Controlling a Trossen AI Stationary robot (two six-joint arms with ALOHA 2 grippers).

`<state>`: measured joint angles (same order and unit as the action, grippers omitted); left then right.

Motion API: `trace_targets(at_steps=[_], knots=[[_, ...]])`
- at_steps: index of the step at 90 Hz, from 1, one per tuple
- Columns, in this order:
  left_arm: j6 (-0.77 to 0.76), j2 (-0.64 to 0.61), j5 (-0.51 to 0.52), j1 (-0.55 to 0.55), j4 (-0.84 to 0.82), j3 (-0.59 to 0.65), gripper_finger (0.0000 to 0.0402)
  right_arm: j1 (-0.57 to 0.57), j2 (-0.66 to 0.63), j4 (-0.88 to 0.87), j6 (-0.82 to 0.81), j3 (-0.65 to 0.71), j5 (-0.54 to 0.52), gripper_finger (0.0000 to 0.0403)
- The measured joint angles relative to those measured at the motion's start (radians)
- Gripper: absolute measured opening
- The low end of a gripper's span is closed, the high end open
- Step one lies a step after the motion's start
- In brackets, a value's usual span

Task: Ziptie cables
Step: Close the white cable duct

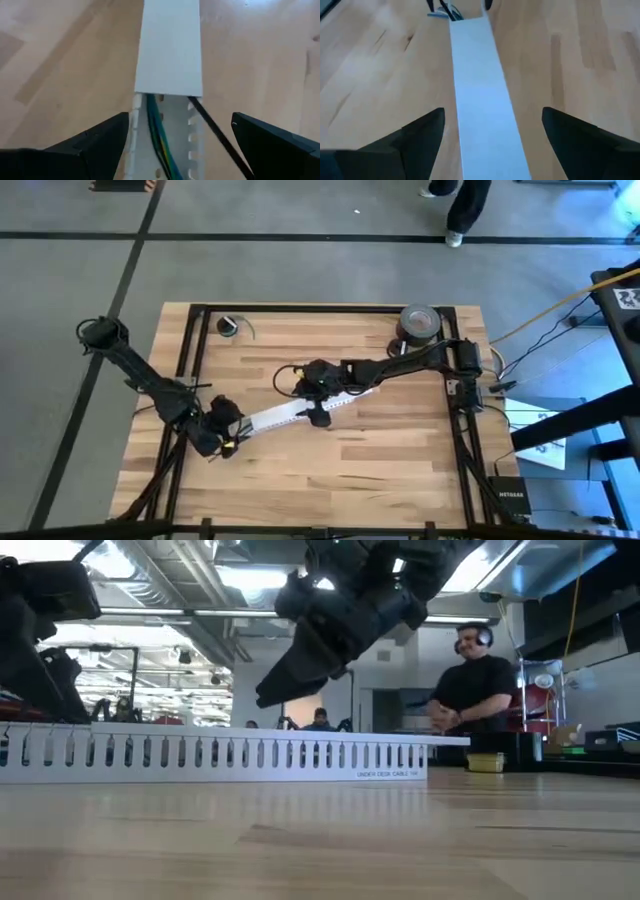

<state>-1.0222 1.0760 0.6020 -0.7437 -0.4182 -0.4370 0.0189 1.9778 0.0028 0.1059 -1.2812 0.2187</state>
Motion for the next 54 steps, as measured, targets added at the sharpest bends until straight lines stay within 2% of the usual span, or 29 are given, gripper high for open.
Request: trace_targets(at_steps=[40,54], knots=[[0.09,0.021,0.03,0.027,0.028,0.01,0.0337,0.0,0.0,0.001,0.003,0.0,-0.001,0.0321],[0.088,0.066,0.03,0.03,0.035,0.01,0.0322,0.001,0.012,0.028,0.007,0.0,-0.001,0.0321]])
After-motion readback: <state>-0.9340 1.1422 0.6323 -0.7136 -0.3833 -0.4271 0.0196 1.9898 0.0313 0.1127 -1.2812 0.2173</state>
